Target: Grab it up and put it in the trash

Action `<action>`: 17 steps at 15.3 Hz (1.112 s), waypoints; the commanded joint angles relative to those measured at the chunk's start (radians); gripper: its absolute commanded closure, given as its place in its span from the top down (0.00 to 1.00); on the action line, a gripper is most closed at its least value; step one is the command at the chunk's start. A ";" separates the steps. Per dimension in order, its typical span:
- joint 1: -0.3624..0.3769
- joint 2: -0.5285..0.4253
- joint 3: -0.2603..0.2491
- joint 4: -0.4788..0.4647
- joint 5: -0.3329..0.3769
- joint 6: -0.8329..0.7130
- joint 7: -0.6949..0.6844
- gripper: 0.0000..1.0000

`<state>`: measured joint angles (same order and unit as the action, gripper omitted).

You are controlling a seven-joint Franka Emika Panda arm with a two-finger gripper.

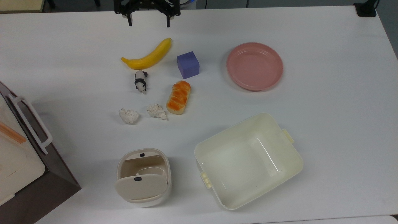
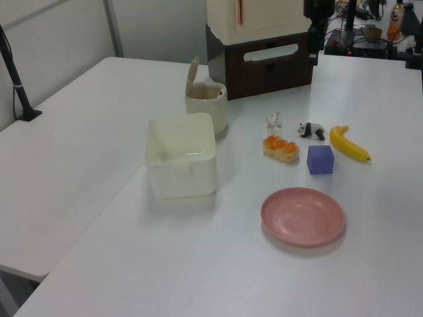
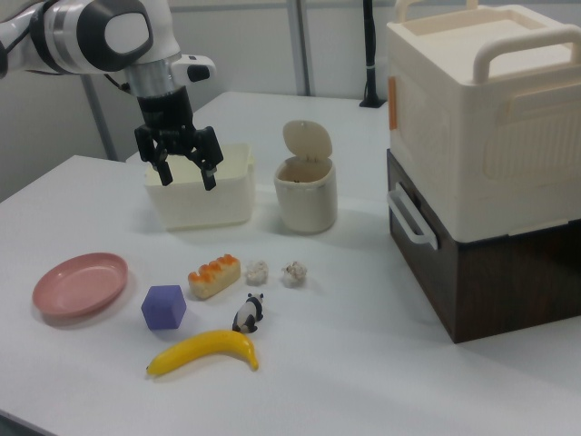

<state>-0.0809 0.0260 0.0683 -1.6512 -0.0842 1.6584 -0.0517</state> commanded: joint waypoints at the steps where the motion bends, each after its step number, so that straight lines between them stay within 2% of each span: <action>1: 0.001 -0.024 -0.013 -0.006 0.009 -0.015 0.006 1.00; 11: -0.003 -0.012 -0.013 -0.001 0.011 -0.006 -0.007 1.00; 14: -0.034 0.015 -0.015 0.025 0.012 -0.003 -0.019 1.00; 17: -0.063 0.044 -0.015 0.036 0.014 0.014 -0.092 1.00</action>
<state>-0.1200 0.0384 0.0613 -1.6395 -0.0836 1.6584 -0.0672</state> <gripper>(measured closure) 0.000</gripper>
